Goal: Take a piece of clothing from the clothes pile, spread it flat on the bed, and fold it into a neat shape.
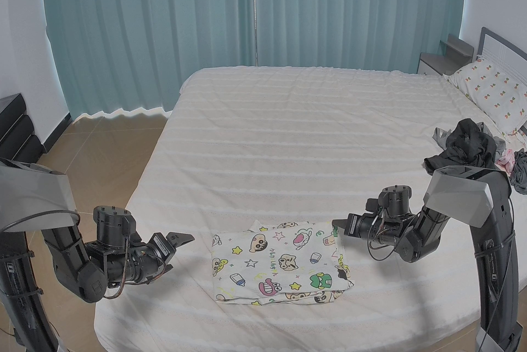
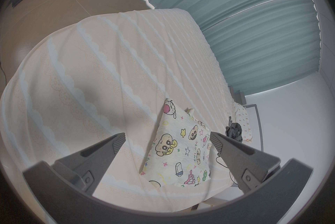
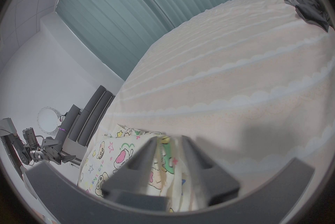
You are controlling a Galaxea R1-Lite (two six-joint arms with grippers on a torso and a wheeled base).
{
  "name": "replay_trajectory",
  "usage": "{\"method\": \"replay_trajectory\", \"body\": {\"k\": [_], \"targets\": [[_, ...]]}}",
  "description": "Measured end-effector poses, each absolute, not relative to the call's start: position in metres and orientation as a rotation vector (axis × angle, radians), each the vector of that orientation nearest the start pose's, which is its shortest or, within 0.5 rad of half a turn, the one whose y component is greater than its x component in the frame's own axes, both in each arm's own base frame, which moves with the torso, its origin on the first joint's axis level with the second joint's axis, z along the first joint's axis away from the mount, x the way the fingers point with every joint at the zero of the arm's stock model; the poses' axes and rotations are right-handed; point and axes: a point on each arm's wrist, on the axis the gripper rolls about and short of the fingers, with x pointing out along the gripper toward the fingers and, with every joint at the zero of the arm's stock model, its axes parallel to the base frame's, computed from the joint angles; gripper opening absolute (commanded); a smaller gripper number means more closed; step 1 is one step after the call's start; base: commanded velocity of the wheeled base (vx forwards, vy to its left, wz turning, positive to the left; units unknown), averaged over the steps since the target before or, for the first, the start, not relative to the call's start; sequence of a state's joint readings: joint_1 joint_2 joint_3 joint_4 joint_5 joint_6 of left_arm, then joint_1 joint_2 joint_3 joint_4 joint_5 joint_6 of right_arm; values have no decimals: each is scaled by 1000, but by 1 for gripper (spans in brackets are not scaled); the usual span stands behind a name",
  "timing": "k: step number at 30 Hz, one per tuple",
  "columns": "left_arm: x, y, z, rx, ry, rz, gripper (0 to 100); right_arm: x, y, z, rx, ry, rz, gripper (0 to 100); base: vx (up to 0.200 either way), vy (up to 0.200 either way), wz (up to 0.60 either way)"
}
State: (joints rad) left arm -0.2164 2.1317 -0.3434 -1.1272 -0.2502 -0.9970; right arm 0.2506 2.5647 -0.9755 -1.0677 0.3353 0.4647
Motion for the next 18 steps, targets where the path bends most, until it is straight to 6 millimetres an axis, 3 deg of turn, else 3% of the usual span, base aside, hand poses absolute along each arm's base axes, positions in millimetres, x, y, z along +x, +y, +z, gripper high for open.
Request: {"method": "replay_trajectory", "body": {"k": [11, 18], "targets": [[273, -76, -5, -781, 817, -182, 100, 368, 104, -52, 456, 745, 421, 100, 0, 0, 0], [285, -92, -23, -601, 802, -236, 100, 348, 116, -57, 439, 825, 443, 100, 0, 0, 0]]}}
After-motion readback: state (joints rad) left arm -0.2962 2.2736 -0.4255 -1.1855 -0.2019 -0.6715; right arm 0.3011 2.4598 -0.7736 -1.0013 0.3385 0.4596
